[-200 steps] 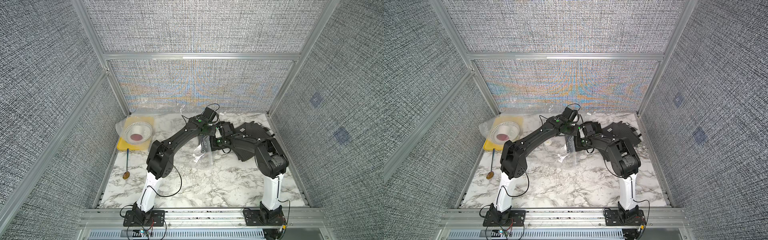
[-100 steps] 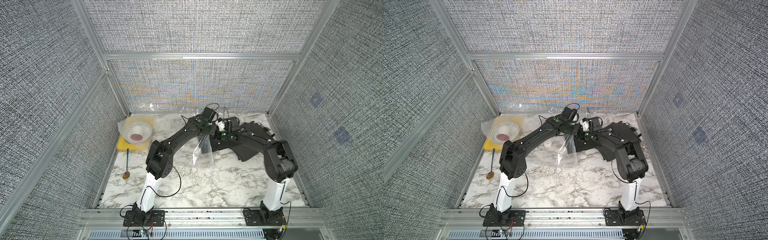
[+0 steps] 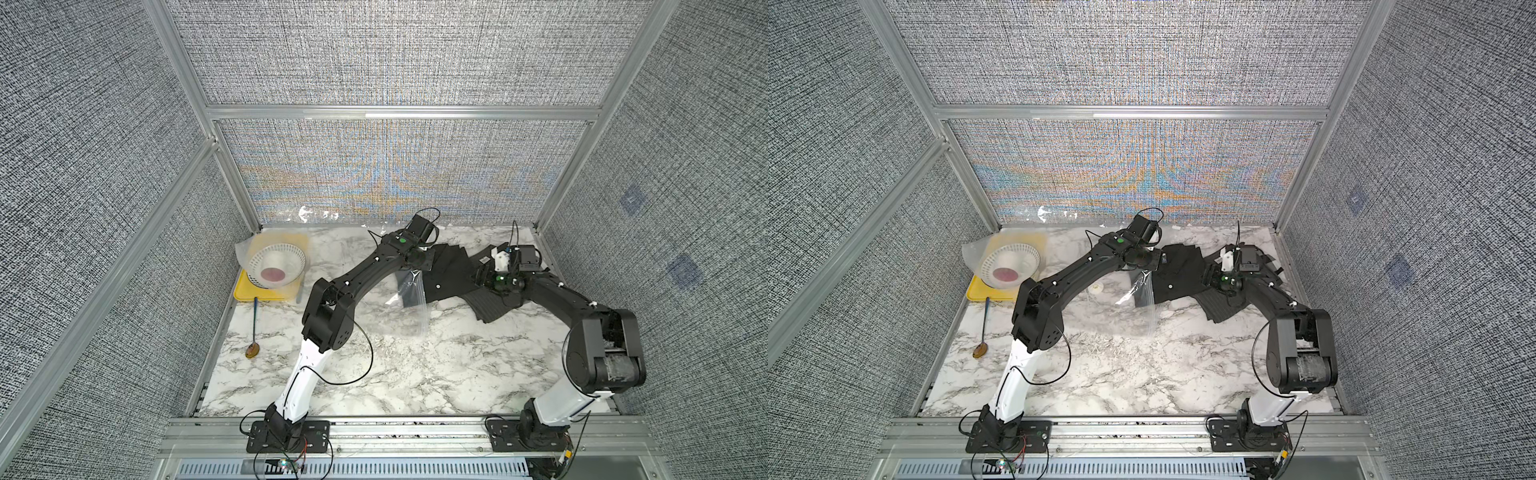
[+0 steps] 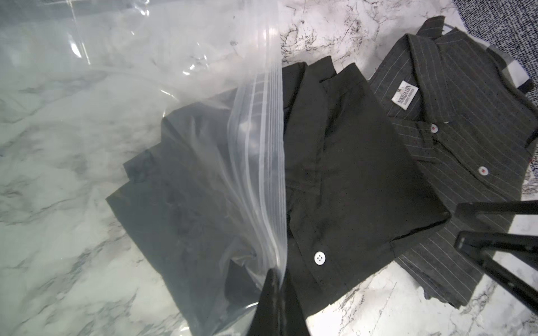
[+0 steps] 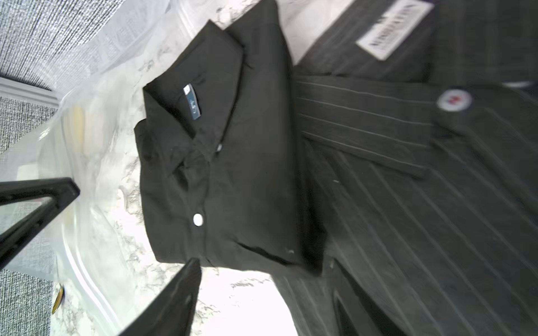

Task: Place the folded shirt into the vacuum bag
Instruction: Place the shirt in the vacuum bag.

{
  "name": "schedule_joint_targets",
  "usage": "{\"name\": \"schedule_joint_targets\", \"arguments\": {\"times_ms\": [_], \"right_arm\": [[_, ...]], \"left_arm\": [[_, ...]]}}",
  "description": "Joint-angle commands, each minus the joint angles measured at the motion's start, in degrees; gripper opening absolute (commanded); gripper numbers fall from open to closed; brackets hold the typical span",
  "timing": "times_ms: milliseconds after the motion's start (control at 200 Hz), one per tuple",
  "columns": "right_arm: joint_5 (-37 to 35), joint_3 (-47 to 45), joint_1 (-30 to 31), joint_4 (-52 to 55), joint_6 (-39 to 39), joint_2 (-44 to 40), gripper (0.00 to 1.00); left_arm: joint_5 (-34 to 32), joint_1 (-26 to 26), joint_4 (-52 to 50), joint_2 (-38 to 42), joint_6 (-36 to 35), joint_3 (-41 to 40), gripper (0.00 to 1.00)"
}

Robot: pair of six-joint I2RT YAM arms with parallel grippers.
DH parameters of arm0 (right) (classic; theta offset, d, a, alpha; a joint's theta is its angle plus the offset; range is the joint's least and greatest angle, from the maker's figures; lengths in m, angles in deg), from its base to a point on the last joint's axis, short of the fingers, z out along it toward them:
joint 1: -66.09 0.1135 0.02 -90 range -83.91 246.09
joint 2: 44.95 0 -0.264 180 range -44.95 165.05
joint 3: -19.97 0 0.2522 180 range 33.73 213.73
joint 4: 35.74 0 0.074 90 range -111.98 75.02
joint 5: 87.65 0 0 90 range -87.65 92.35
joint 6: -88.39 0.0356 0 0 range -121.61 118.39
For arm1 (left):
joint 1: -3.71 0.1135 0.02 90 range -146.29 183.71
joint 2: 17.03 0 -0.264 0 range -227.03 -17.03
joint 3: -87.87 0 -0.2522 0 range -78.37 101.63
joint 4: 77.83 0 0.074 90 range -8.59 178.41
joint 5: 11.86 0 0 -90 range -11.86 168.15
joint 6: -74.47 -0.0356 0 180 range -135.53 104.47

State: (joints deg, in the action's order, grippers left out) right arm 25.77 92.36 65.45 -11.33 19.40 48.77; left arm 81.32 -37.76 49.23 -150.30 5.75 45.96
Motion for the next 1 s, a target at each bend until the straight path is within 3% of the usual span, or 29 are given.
{"name": "schedule_joint_targets", "arguments": {"times_ms": [0, 295, 656, 851, 996], "right_arm": [[0.39, -1.09, -1.73, -0.27, -1.54, -1.00, 0.73], [6.14, -2.62, -2.12, -5.69, 0.29, 4.09, 0.74], [10.07, 0.09, 0.90, -11.96, 5.11, 8.38, 0.62], [10.15, 2.21, 2.03, -12.69, 6.30, 10.91, 0.43], [12.15, 0.04, 3.53, -15.20, 8.39, 10.60, 0.14]], "left_arm": [[1.63, 0.03, -0.93, -1.17, 0.24, 1.43, 0.00], [2.95, -0.01, -1.52, -2.60, 0.58, 2.93, 0.00], [2.98, -0.01, -1.78, -2.57, 0.61, 3.03, 0.00], [2.97, -0.01, -1.69, -2.46, 0.60, 3.00, 0.00], [2.84, -0.01, -1.78, -2.17, 0.47, 2.92, 0.00]]}}
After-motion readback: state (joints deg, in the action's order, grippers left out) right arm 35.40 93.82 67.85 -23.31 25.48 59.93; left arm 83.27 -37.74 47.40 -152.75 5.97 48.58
